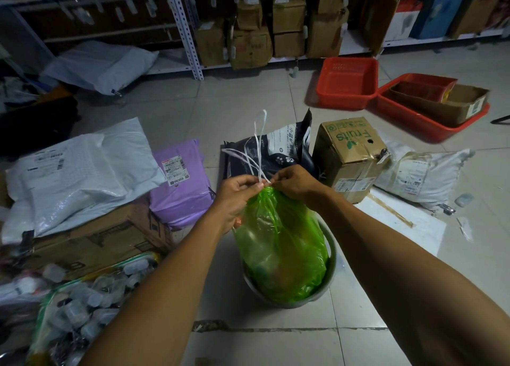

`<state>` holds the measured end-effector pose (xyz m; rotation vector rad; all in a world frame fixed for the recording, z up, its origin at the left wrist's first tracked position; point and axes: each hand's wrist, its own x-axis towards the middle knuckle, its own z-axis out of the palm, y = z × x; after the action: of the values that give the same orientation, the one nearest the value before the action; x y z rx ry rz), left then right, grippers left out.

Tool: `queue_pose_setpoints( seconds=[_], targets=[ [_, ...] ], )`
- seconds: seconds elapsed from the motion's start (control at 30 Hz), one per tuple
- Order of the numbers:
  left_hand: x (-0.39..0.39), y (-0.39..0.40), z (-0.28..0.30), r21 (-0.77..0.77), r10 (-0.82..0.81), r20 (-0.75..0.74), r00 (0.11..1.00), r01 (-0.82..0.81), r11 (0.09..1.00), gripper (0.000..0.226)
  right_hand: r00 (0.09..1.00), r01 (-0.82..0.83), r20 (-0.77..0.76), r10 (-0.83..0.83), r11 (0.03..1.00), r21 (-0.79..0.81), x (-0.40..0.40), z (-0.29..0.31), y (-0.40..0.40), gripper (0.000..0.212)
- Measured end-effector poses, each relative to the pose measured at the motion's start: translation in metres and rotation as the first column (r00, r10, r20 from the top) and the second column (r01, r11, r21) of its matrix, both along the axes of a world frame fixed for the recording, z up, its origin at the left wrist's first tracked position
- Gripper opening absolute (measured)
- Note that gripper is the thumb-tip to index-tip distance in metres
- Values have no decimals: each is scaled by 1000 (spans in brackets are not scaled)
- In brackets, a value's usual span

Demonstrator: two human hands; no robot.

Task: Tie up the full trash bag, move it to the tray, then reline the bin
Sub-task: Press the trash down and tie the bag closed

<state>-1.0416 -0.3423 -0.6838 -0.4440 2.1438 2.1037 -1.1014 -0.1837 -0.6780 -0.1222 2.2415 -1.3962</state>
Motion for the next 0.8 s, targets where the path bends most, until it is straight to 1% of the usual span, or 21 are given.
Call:
queue_pose_setpoints(
  seconds=[0.1,0.23,0.3,0.37,0.43,0.53,0.6,0.67,0.73,0.8],
  targets=[
    [2,0,2,44,-31,-9,999,31,999,11,993,104,-53,-103,994,15,0,-8,-2,22],
    [1,4,6,173,-47,-16,999,49,984,11,981,174,-89,-171,984,24,1,-12,0,23],
    [0,6,6,171,-22,-7,1000,23,985,10,971,216,-110,-211,976,33,2,-14,1,24],
    [-3,10,6,74,38,19,999,-40,997,8,964,232,-139,-226,972,27,5,-13,0,24],
    [-7,14,6,-28,105,51,993,-103,994,9,959,239,-155,-238,971,-11,8,-11,0,23],
    [-12,19,8,-158,133,65,989,-121,980,9,947,256,-180,-268,963,-85,11,-11,3,23],
    [-15,24,10,-282,103,39,994,-88,955,14,934,256,-234,-271,962,-92,13,-10,8,19],
    [-17,26,12,-387,49,40,998,-30,922,15,921,209,-315,-228,973,-93,15,-6,13,13],
    [-19,26,14,-417,-31,82,996,62,907,15,901,139,-401,-167,985,-99,15,-1,17,13],
    [-19,25,16,-383,-92,128,988,134,914,14,892,102,-429,-141,988,-113,13,1,16,15]
  ],
)
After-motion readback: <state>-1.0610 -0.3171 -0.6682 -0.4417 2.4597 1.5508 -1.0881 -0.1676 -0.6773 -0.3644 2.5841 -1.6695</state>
